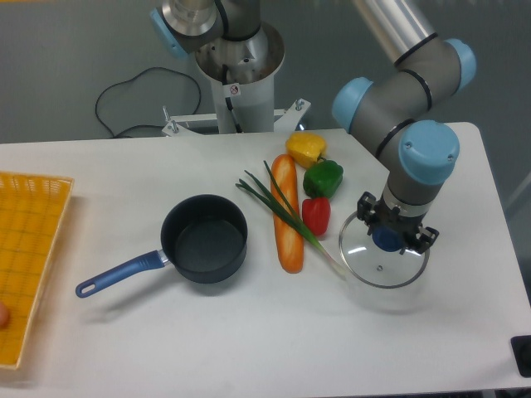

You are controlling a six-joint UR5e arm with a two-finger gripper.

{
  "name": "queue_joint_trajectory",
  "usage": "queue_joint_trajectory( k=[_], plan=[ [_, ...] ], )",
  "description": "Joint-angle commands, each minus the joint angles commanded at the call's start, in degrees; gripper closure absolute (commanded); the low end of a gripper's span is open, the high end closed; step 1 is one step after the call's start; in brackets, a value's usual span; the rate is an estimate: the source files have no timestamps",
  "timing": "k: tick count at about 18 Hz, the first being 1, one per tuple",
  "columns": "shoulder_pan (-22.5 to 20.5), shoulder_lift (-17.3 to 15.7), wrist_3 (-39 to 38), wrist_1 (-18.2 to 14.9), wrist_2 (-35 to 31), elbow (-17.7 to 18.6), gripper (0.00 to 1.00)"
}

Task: Place the lid on the table
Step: 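Lower the held glass lid flat onto the table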

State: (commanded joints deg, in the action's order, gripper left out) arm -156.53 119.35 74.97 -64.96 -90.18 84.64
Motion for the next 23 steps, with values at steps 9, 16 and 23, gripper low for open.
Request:
queue_joint_trajectory(
  k=[9,16,23],
  plan=[
    [-3.08,3.69,2.46,2.11,0.0,0.0,0.44],
    [-3.17,4.49,2.2,2.2,0.0,0.26,0.44],
    [-2.91,5.28,2.11,3.7,0.0,0.62,0.44]
  ],
)
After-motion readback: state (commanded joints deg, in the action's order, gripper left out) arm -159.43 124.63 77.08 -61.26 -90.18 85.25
